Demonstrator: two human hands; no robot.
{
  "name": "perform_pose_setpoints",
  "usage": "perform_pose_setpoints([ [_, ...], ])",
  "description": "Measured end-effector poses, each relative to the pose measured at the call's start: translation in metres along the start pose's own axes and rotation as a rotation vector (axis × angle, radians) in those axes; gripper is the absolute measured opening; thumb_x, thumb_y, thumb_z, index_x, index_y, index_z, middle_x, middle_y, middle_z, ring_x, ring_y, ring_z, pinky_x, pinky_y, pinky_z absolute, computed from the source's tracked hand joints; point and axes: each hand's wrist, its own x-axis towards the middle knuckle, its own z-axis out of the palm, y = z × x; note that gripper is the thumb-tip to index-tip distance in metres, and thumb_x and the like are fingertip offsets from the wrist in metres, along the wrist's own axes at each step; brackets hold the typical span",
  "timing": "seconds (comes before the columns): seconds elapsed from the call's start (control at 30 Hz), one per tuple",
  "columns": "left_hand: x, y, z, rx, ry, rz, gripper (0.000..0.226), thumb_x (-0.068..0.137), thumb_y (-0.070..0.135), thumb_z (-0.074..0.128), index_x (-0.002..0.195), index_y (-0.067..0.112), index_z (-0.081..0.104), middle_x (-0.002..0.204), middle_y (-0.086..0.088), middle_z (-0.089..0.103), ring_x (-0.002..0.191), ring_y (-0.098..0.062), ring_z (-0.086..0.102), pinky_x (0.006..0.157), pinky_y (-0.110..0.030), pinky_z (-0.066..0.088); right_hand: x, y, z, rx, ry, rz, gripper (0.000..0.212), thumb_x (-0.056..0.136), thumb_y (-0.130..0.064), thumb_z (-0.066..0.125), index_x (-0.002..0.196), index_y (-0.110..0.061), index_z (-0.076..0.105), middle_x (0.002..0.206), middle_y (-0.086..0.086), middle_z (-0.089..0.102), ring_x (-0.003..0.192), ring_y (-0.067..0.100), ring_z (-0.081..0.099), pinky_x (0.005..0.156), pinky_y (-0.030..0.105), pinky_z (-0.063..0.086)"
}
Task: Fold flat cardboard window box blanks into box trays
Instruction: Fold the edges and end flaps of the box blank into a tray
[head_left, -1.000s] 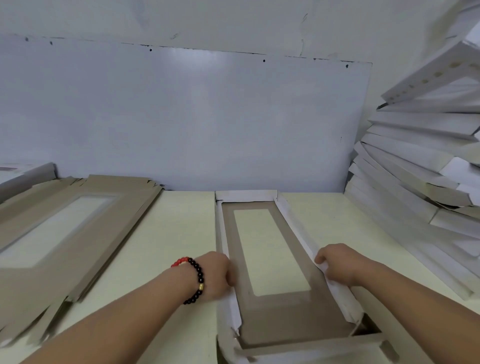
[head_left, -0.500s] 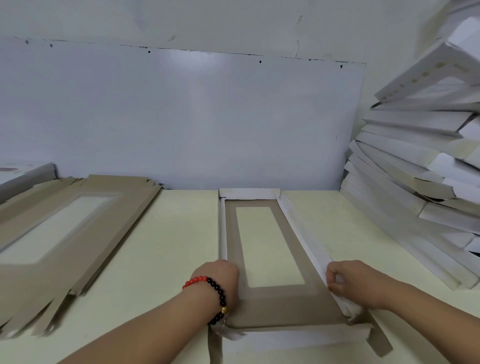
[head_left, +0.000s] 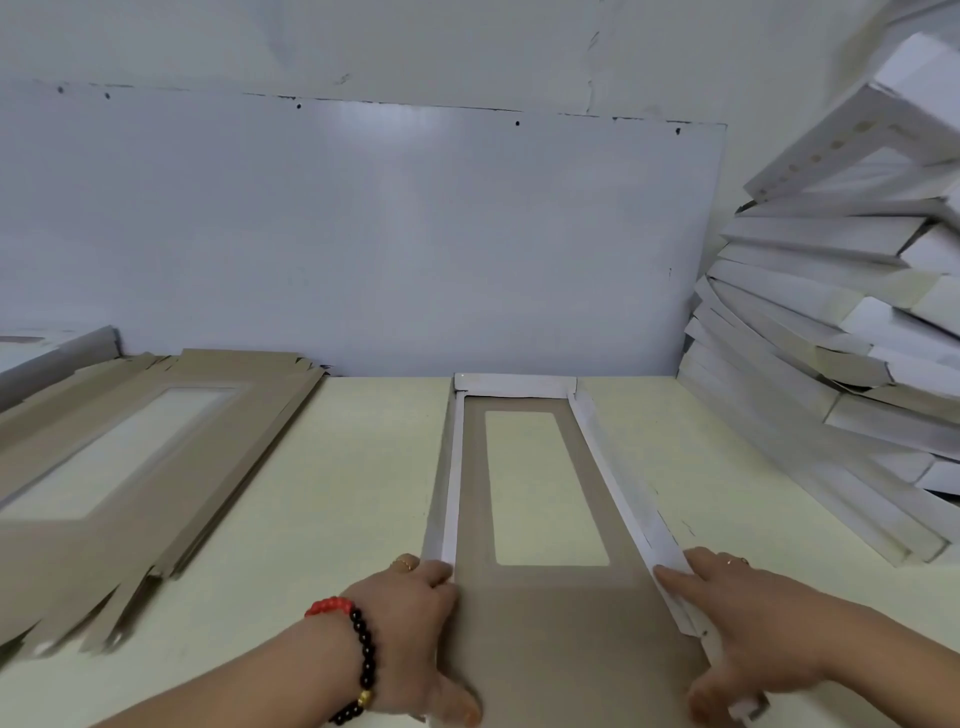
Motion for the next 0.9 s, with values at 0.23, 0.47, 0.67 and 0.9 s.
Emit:
perform_pose_setpoints([
  [0.23, -0.007, -0.002, -0.010, -0.223, 0.068, 0.055, 0.048, 0.069, 0.069, 0.056, 0.099, 0.031, 0.054, 0.106, 0.015, 0.048, 0.097, -0.001, 0.042, 0.086, -0.013, 0.039, -0.017, 0.002, 0.000, -0.013, 0.144, -0.044, 0.082, 0.061, -0.086, 0.048, 0.133, -0.051, 0.033, 0.118, -0.032, 0.037, 0.105, -0.004, 0.049, 0.086, 0.020, 0.042],
  [0.47, -0.012, -0.020, -0.026, -0.432, -0.122, 0.031, 0.047, 0.080, 0.009, 0.048, 0.122, 0.028, 0.058, 0.128, 0.011, 0.048, 0.113, -0.008, 0.054, 0.093, -0.023, 0.048, -0.021, 0.020, -0.012, 0.114, -0.030, -0.141, 0.055, 0.095, -0.011, 0.039, 0.142, -0.039, 0.041, 0.121, -0.032, 0.041, 0.114, -0.020, 0.037, 0.100, 0.007, 0.027],
  [0.67, -0.005, -0.023, -0.018, -0.219, -0.017, 0.185, 0.043, 0.084, -0.001, 0.055, 0.121, 0.018, 0.065, 0.134, 0.006, 0.052, 0.123, -0.009, 0.048, 0.092, 0.000, 0.028, -0.011, 0.027, -0.005, 0.070, -0.072, -0.170, 0.073, 0.083, -0.031, 0.054, 0.147, -0.048, 0.023, 0.119, -0.035, 0.033, 0.116, -0.015, 0.034, 0.100, 0.013, 0.032],
  [0.9, 0.010, -0.043, -0.020, -0.128, 0.084, 0.109, 0.038, 0.093, 0.002, 0.052, 0.124, 0.020, 0.065, 0.134, 0.003, 0.054, 0.123, -0.011, 0.049, 0.090, -0.008, 0.027, 0.020, 0.012, -0.016, 0.112, 0.004, -0.247, 0.055, 0.091, -0.039, 0.059, 0.141, -0.048, 0.037, 0.110, -0.027, 0.039, 0.108, -0.004, 0.045, 0.095, 0.015, 0.037],
])
